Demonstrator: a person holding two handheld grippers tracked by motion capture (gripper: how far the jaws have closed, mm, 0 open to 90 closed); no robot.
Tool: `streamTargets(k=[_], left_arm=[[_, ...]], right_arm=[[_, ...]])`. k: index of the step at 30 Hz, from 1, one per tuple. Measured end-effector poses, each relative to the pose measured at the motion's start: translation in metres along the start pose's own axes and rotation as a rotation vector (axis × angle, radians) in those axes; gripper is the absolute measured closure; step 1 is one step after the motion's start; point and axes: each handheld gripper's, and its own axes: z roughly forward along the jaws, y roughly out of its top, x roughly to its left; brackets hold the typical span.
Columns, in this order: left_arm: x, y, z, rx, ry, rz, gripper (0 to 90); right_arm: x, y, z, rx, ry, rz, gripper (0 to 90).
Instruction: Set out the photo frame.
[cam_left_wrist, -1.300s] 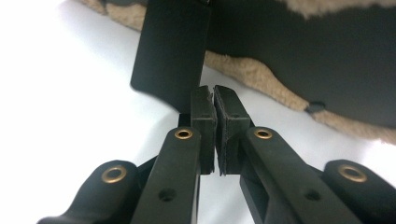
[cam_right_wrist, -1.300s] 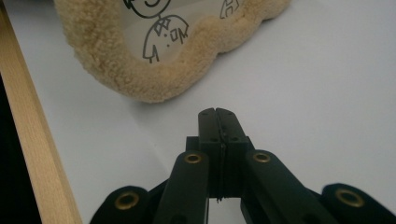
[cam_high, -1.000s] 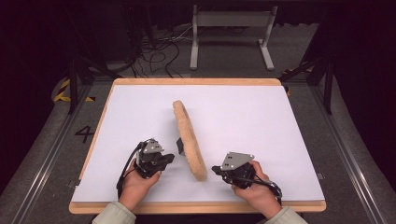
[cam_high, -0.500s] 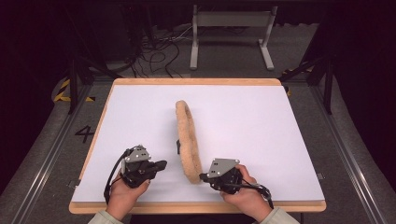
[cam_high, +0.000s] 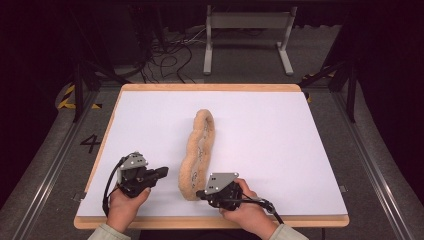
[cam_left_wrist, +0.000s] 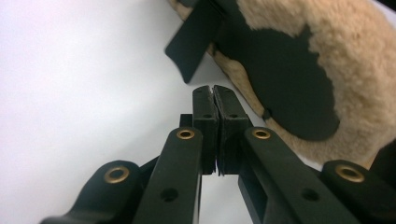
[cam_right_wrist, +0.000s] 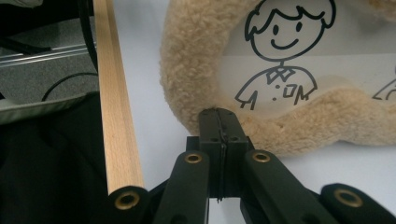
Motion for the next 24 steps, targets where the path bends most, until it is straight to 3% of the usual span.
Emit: streamTargets(k=[4, 7, 24], left_arm=[[0.006, -0.003, -0.003, -0.010, 0.005, -0.030, 88.3], [0.006, -0.005, -0.006, -0.014, 0.023, -0.023, 88.2], [0.009, -0.031, -0.040, -0.046, 0.119, -0.084, 89.8]], right_arm=[[0.003, 0.004, 0.006, -0.004, 0.005, 0.006, 90.0], [0.005, 0.008, 0.011, -0.008, 0.010, 0.006, 90.0], [0.007, 0.035, 0.046, -0.026, 0.060, -0.033, 90.0]])
